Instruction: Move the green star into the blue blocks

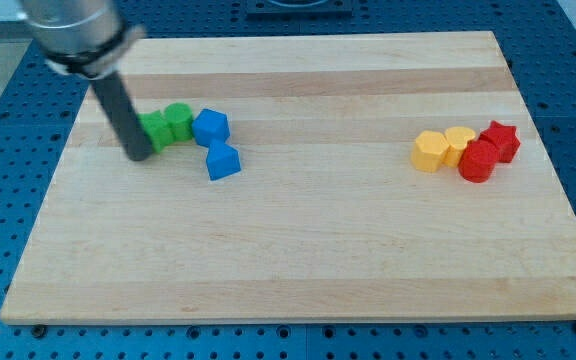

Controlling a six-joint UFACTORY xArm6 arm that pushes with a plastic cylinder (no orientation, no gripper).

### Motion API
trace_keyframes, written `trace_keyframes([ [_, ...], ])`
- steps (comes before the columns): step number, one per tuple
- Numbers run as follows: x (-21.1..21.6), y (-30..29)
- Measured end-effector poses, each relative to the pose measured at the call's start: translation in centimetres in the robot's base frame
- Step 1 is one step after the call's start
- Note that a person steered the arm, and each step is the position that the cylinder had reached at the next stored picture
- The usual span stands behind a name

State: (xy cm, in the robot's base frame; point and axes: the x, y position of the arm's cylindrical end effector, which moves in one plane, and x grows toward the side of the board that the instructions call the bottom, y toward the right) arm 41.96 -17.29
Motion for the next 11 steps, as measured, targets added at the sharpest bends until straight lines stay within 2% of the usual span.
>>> trace_keyframes([
  [1,0.0,6.7],
  [2,0.1,9.0],
  [3,1.0,7.3],
  [5,4.4,-4.8],
  [6,2.5,-6.3],
  [7,-4.0,-4.0],
  [10,-4.5,-1.3],
  [11,-3.5,5.9],
])
